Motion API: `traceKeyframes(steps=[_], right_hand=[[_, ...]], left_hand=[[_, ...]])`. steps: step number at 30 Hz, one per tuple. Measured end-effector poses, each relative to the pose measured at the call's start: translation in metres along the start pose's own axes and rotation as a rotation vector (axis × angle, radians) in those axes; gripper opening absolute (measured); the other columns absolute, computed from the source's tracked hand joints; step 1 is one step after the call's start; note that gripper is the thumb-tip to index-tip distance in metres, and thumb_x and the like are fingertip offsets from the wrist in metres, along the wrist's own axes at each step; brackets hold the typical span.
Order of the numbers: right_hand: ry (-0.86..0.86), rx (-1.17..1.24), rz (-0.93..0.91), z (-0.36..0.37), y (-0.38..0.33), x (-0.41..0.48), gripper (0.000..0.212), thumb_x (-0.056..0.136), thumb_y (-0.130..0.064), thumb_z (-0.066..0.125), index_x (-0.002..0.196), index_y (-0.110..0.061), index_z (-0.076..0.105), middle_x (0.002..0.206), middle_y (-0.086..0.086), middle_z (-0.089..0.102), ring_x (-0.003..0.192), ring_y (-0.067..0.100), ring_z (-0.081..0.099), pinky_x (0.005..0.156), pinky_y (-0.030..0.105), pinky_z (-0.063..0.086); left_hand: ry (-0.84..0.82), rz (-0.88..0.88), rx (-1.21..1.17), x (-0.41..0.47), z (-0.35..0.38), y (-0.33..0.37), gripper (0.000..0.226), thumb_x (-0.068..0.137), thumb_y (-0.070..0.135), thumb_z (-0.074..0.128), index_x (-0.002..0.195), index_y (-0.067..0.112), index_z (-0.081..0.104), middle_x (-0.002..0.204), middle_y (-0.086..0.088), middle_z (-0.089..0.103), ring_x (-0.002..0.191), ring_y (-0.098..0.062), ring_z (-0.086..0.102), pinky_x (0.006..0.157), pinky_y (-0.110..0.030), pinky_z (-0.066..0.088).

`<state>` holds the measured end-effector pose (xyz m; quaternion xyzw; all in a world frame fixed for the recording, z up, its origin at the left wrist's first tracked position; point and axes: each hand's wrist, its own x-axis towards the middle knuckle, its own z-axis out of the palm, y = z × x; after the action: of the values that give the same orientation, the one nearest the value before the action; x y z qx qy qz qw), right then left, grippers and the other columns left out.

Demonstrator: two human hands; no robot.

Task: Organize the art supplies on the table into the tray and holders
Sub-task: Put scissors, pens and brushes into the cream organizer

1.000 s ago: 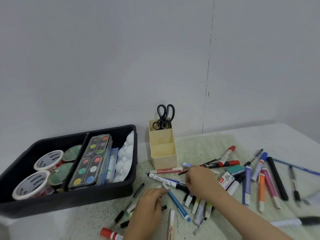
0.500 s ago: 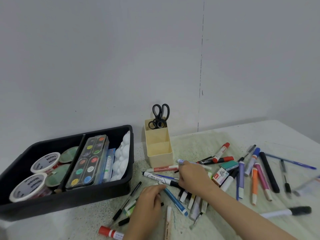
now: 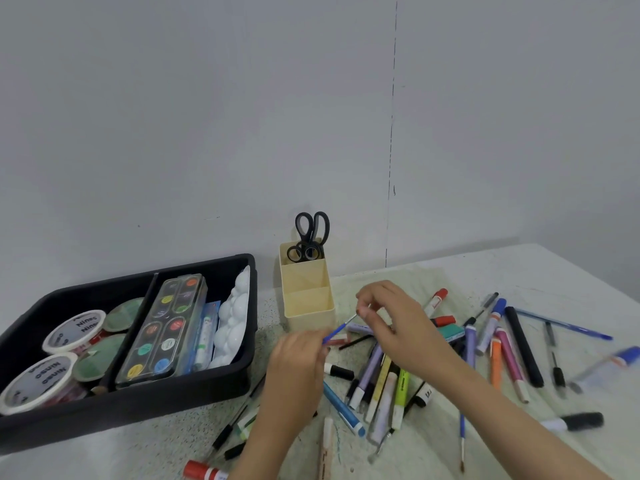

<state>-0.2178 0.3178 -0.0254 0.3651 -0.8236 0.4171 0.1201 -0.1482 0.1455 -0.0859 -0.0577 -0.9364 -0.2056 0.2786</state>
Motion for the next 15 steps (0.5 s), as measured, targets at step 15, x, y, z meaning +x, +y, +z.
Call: traceKeyframes(steps=[15], right_hand=[[-0.528,-0.937,0.136,-0.004,0.093,0.051,0.024,0.09,-0.013,0.053,0.097,-0.027,0.072,0.109,-0.002,0.057,0.097,0.018,0.056,0.086,0.029,0.032]], left_hand=[[-0.071,-0.791,-0.942,-0.001,-0.013,0.013,0.028,0.1,0.01,0.039,0.094,0.005,0.065,0.052,0.004,0.051,0.037,-0.004,0.028,0.036,-0.014,0.024]])
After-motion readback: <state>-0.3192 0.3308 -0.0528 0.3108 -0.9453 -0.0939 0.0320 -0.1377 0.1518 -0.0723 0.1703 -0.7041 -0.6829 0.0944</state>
